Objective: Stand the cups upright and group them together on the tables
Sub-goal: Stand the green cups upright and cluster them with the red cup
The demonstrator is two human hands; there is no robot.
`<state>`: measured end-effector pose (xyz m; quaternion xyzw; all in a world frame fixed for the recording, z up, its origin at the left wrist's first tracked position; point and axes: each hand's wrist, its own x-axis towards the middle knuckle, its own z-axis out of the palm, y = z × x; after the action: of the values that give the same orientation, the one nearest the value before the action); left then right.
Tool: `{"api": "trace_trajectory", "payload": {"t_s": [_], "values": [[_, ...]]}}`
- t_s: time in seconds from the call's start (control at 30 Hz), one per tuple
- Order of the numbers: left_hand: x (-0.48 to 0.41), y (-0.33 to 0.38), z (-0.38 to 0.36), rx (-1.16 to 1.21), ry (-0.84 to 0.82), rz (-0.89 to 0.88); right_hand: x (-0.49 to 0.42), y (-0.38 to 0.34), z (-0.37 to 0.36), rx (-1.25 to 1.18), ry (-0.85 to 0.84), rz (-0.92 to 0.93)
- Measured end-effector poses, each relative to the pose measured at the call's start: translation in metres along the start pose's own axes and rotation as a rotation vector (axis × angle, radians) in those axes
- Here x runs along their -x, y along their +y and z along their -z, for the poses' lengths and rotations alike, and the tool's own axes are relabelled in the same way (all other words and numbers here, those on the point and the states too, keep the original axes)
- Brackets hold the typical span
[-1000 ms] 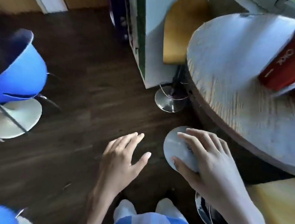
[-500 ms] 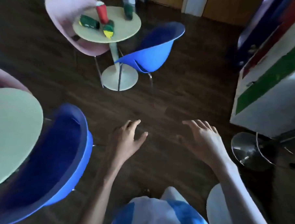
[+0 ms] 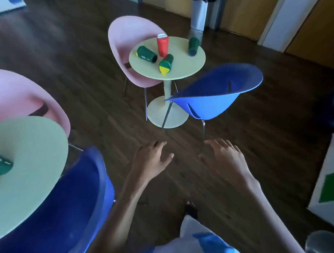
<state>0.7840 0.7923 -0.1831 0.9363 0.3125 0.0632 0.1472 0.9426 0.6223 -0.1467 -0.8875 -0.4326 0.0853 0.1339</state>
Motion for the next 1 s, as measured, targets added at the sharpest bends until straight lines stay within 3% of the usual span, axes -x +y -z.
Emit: {"api": "trace_trajectory", "payload": {"t_s": [0.2, 0.47, 0.67, 0.9, 1.0], "values": [[-0.085, 0.001, 0.005, -0.053, 0.009, 0.081, -0.121, 0.02, 0.013, 0.078, -0.051, 0.123], [-0.186, -0.051, 0.016, -0.056, 0.017, 0.223, -0.262, 0.009, 0.006, 0.14, -0.146, 0.224], [-0.284, -0.113, 0.018, 0.039, -0.012, 0.269, -0.368, -0.008, -0.012, 0.071, -0.163, 0.172], [-0.405, -0.174, 0.035, 0.116, -0.074, 0.194, -0.474, -0.034, -0.026, -0.024, -0.193, 0.038], [-0.443, -0.191, 0.029, 0.302, -0.159, 0.224, -0.506, -0.038, -0.03, -0.131, -0.197, -0.023]]}}
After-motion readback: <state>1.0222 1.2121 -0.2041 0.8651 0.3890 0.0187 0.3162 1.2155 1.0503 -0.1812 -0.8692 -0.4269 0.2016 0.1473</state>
